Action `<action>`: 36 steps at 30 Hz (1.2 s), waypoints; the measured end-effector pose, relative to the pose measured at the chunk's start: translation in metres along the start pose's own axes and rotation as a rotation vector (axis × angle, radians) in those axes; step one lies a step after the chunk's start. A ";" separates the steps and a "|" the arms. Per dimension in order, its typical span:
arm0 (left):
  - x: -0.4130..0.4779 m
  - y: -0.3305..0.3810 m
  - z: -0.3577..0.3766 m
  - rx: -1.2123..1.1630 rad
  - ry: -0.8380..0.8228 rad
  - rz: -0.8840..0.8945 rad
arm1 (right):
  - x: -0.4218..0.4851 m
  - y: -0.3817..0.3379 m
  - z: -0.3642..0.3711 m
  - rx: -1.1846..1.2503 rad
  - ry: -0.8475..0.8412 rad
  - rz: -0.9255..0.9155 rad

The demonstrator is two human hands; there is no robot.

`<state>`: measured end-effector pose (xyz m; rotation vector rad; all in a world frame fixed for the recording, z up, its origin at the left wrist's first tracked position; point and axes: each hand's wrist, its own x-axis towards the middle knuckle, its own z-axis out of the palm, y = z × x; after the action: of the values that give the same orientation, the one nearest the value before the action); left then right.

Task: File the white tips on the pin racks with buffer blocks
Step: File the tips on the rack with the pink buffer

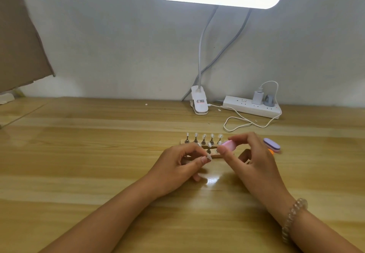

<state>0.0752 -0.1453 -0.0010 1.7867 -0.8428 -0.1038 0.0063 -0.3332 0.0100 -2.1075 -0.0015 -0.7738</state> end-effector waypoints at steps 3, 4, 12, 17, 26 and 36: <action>0.000 -0.003 0.000 -0.015 -0.012 -0.012 | -0.007 -0.006 0.004 -0.024 -0.046 -0.098; 0.000 -0.004 0.000 -0.017 -0.018 -0.014 | -0.010 -0.007 0.006 -0.090 -0.093 -0.161; 0.001 -0.007 -0.002 0.010 -0.036 -0.008 | -0.010 -0.009 0.005 -0.241 -0.182 -0.239; 0.001 -0.005 0.000 0.013 -0.049 -0.024 | -0.010 -0.009 0.001 -0.225 -0.253 -0.222; 0.001 -0.004 0.000 0.079 -0.047 -0.020 | -0.011 -0.011 0.002 -0.177 -0.289 -0.240; 0.001 -0.004 -0.001 0.088 -0.046 -0.029 | -0.009 -0.008 0.002 -0.146 -0.264 -0.199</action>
<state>0.0783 -0.1445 -0.0040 1.8860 -0.8658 -0.1286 -0.0018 -0.3246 0.0101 -2.3601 -0.3099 -0.6203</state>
